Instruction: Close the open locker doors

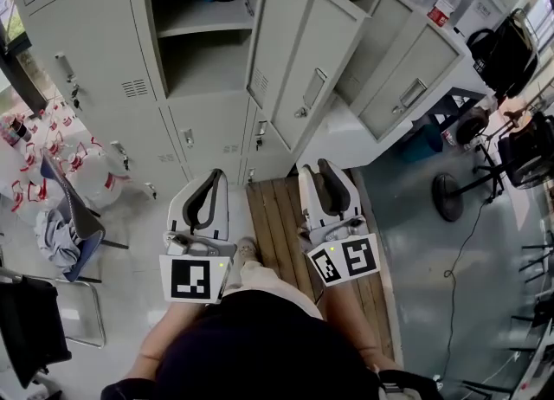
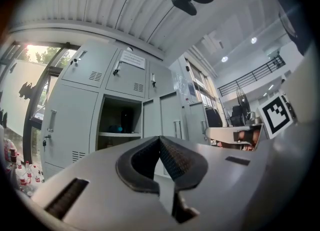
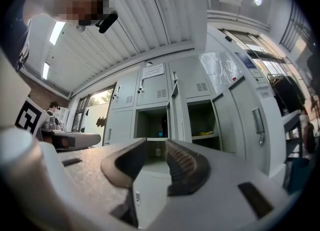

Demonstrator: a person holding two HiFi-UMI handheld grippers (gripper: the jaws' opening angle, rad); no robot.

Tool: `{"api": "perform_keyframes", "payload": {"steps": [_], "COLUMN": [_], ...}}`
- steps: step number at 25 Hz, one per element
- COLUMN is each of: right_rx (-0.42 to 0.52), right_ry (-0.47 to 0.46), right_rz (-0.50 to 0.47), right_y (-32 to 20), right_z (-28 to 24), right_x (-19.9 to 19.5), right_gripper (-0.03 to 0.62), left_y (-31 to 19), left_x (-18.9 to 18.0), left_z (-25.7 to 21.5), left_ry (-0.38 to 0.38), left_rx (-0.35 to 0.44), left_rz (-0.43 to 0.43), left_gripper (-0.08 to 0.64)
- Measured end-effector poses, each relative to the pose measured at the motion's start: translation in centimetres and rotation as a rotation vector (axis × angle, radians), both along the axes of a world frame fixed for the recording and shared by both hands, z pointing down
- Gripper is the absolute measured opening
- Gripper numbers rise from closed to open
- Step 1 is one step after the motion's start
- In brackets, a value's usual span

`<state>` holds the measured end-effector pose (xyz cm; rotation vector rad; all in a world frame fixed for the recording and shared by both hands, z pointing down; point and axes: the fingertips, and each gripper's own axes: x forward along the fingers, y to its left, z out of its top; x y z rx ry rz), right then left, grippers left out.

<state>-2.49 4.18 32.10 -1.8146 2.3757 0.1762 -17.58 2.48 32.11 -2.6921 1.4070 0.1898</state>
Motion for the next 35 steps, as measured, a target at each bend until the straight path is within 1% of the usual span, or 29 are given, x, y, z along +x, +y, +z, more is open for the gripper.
{"api": "perform_keyframes", "payload": {"steps": [5,9,13,17,22,25,29,31,35], "right_rx": [-0.008,-0.002,-0.009,-0.011,0.007,0.001,-0.02,-0.032,-0.055], "right_ry": [-0.006,-0.012,-0.005,0.011,0.039,0.032,0.025,0.037,0.055], "right_rz": [-0.011,-0.025,-0.073,-0.16,-0.278,-0.367,-0.508,-0.544,-0.568], "right_y": [-4.2,-7.1,-9.4,-10.9,-11.7,-12.2,-12.4,-12.7,-13.3], "right_z": [0.2,0.0,0.0,-0.3,-0.4,-0.4,-0.2,-0.1,0.2], "right_x": [2.4,4.4,5.8,6.3,6.7,7.0,6.4,6.2,5.9], "right_gripper": [0.103,0.103,0.103,0.103,0.109,0.147,0.15,0.15,0.15], "left_y": [-3.8,-6.5,-8.8,-10.9,-12.3,-12.9,-13.7,-14.2,-14.7], "left_x": [3.4,6.0,7.7,9.0,10.0,10.4,10.4,10.3,10.2], "left_z": [0.0,-0.2,-0.1,0.1,0.2,0.1,0.0,-0.2,-0.5], "left_ry": [-0.001,-0.017,-0.014,-0.011,-0.016,-0.021,-0.014,-0.013,-0.014], "left_rx": [0.0,0.008,-0.01,-0.018,-0.017,-0.015,-0.02,-0.02,-0.02], "left_rz": [0.023,0.042,0.038,0.02,0.006,0.005,0.01,0.014,0.023], "left_gripper": [0.002,0.002,0.002,0.002,0.002,0.002,0.002,0.002,0.002]}}
